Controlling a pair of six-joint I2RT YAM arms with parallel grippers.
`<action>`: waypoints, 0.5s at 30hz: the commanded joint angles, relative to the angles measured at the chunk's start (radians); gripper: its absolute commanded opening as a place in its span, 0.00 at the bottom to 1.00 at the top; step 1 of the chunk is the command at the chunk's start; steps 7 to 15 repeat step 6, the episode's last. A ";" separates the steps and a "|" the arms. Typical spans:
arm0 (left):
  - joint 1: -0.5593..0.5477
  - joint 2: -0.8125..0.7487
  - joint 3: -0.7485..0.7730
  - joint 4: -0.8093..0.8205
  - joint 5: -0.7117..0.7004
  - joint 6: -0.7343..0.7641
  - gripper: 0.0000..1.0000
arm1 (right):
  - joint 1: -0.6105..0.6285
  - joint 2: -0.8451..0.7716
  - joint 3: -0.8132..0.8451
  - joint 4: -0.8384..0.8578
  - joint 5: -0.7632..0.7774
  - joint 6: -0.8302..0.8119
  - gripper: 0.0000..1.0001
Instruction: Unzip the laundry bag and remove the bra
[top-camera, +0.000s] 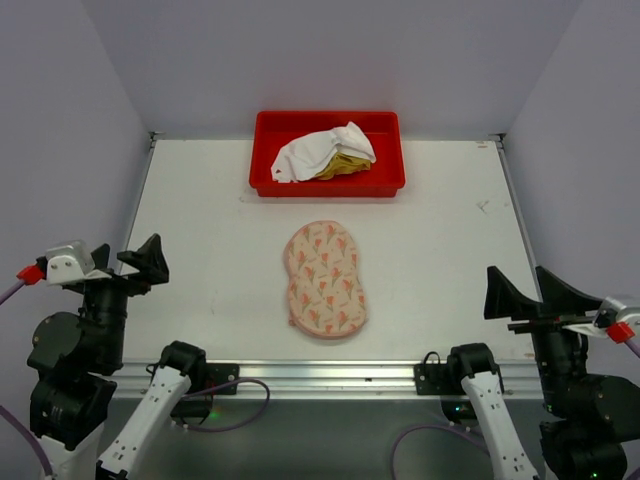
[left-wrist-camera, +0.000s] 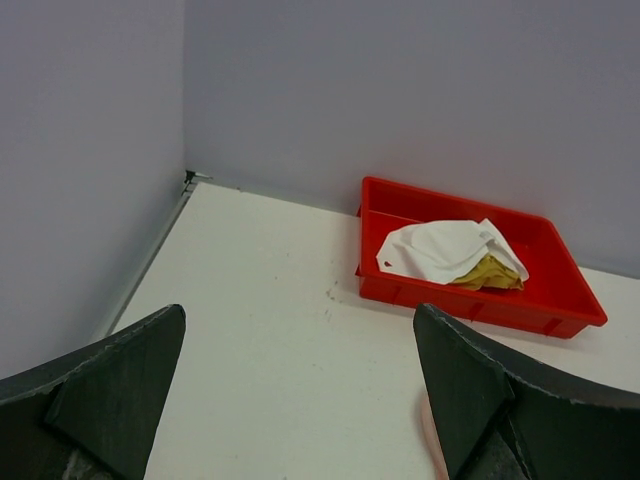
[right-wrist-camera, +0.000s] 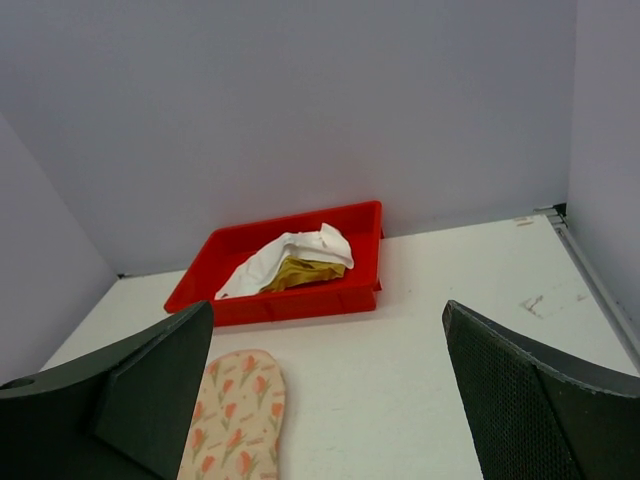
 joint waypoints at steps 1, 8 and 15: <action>0.006 0.014 -0.022 -0.006 0.023 -0.015 1.00 | 0.005 -0.014 -0.003 0.001 0.002 -0.026 0.99; 0.007 0.032 -0.046 -0.005 0.060 -0.030 1.00 | 0.008 -0.014 -0.002 0.001 0.003 -0.027 0.99; 0.007 0.032 -0.046 -0.005 0.060 -0.030 1.00 | 0.008 -0.014 -0.002 0.001 0.003 -0.027 0.99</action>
